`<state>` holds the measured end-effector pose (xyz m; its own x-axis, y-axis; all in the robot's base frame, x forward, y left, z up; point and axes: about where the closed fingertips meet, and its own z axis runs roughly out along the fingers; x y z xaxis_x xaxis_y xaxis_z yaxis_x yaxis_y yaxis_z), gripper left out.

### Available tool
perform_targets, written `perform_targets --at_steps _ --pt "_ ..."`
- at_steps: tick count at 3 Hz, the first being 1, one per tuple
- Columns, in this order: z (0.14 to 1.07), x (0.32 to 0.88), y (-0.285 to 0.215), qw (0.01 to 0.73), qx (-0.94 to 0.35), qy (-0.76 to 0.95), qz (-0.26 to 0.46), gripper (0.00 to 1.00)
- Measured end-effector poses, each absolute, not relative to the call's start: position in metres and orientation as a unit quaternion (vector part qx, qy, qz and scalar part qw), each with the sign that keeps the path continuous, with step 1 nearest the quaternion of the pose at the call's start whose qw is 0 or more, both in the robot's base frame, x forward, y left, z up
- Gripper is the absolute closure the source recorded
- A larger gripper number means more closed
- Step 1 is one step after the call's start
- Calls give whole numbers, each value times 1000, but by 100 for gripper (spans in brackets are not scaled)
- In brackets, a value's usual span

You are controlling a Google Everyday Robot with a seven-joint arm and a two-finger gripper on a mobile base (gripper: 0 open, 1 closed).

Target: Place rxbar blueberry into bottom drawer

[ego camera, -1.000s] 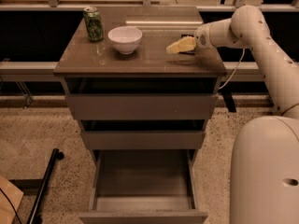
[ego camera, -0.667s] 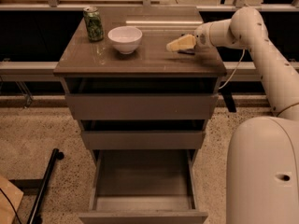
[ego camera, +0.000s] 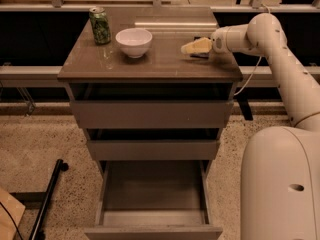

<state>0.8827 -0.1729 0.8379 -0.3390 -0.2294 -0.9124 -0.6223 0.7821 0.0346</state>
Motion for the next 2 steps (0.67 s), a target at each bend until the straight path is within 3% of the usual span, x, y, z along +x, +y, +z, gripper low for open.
perform_targets --at_steps 1,2 --pt "830 883 -176 504 -259 800 196 17" --pt "827 881 -175 500 -259 803 195 40"
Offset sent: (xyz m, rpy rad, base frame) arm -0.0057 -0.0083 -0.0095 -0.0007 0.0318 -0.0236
